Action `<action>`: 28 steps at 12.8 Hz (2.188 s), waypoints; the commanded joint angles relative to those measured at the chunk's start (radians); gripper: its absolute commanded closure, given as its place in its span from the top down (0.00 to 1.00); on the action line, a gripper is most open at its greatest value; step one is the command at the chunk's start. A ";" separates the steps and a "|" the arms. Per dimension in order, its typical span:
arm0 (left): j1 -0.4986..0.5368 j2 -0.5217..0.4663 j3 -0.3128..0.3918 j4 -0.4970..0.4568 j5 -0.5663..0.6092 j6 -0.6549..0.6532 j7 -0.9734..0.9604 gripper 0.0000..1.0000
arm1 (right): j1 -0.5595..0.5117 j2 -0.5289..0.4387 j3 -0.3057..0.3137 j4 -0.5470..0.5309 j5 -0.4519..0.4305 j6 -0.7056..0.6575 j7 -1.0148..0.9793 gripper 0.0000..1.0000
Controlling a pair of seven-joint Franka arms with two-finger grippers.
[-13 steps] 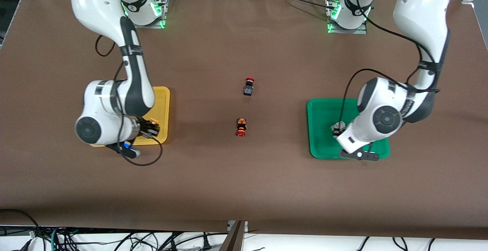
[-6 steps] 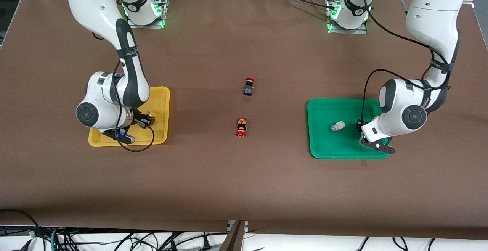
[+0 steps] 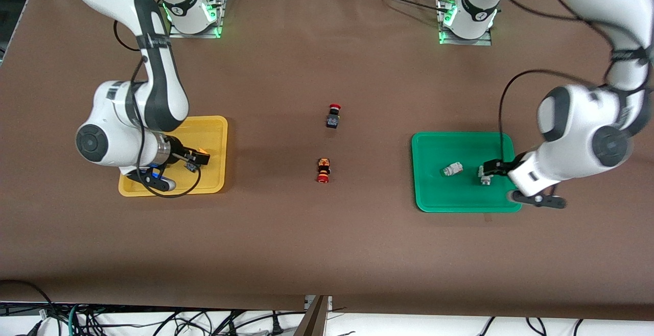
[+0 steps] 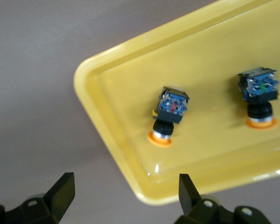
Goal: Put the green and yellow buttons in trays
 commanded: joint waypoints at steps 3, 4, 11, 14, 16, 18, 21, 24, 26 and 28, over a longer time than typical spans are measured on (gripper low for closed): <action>0.008 -0.209 0.053 0.090 -0.016 -0.301 -0.062 1.00 | 0.040 -0.120 0.002 0.026 -0.086 -0.082 0.052 0.99; 0.008 -0.241 0.059 0.091 -0.018 -0.360 -0.097 1.00 | 0.046 -0.148 0.004 0.028 -0.105 -0.089 0.052 0.99; -0.007 -0.194 0.067 0.219 -0.008 -0.495 -0.111 1.00 | 0.057 -0.367 0.022 0.026 -0.209 -0.223 0.004 0.99; 0.004 -0.177 0.067 0.240 -0.012 -0.495 -0.110 1.00 | 0.027 -0.398 0.027 0.026 -0.229 -0.279 -0.045 0.99; 0.007 -0.171 0.070 0.246 -0.012 -0.494 -0.111 1.00 | -0.088 -0.409 0.123 0.026 -0.258 -0.303 -0.085 0.99; 0.005 -0.169 0.068 0.246 -0.012 -0.488 -0.111 1.00 | -0.194 -0.459 0.250 0.023 -0.334 -0.308 -0.092 0.99; 0.005 -0.165 0.067 0.246 -0.018 -0.488 -0.110 1.00 | -0.387 -0.498 0.450 0.016 -0.388 -0.331 -0.131 0.99; 0.007 -0.160 0.067 0.246 -0.021 -0.489 -0.108 1.00 | -0.394 -0.490 0.447 0.037 -0.387 -0.336 -0.139 0.99; 0.008 -0.158 0.068 0.246 -0.021 -0.489 -0.107 1.00 | -0.391 -0.467 0.449 0.072 -0.387 -0.339 -0.135 0.99; 0.008 -0.158 0.070 0.246 -0.021 -0.489 -0.105 1.00 | -0.389 -0.465 0.449 0.088 -0.388 -0.340 -0.137 0.99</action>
